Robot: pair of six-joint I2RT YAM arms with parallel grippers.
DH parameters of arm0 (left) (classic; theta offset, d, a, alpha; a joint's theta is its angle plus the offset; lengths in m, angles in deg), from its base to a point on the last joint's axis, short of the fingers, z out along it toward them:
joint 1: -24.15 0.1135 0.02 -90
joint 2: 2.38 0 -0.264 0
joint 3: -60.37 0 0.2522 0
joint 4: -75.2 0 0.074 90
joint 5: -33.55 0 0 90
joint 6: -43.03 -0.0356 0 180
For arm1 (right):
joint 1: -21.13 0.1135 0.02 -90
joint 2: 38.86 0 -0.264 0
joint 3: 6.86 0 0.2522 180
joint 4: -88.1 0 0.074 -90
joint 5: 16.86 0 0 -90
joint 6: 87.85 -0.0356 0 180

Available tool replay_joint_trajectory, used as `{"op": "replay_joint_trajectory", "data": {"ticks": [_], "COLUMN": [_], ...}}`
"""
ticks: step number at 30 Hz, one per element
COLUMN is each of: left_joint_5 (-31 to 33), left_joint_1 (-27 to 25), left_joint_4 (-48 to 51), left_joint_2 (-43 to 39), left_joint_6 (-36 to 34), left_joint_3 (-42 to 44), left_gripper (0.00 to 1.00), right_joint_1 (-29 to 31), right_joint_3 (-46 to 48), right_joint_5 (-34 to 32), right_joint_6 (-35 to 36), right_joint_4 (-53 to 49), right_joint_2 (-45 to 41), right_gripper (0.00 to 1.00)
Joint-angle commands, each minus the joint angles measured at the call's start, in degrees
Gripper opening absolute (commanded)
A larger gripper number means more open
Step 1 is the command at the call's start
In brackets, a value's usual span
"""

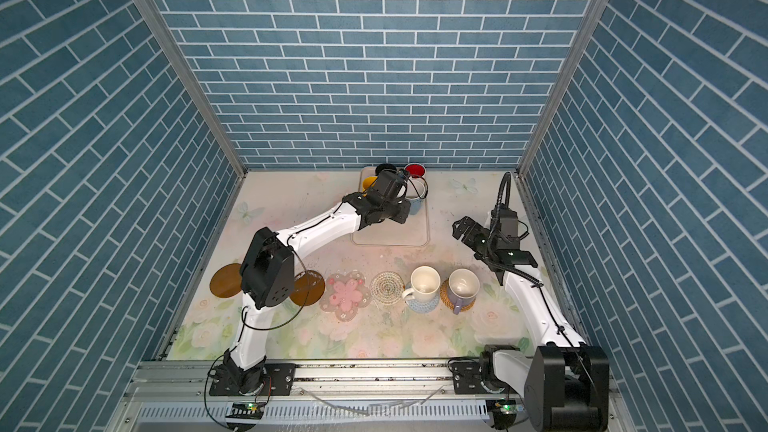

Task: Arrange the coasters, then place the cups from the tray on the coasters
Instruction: 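Grasp the blue floral mug by its rim with left gripper and lift it, then carry the blue floral mug with left gripper and lower it onto the woven multicolour coaster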

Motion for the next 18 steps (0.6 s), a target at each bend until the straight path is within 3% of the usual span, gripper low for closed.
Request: {"op": "replay_joint_trajectory", "data": {"ticks": [1,18], "left_joint_5": [1.4,5.0], "left_joint_1": [-0.2,-1.3], "left_joint_4": [-4.3,-11.1], "left_joint_2": [-5.6,-30.7], "left_joint_6": [0.3,2.5], "left_joint_3": [2.8,34.7], "left_gripper": [0.0,0.0], "right_joint_1": [0.9,11.5], "right_joint_3": [-1.2,-2.9], "right_joint_5": [-1.1,-5.5], "right_joint_6": [1.3,0.0], "right_joint_4": [-1.1,1.2], "right_joint_2": [-0.9,1.7], "right_gripper": [0.97,0.98]}}
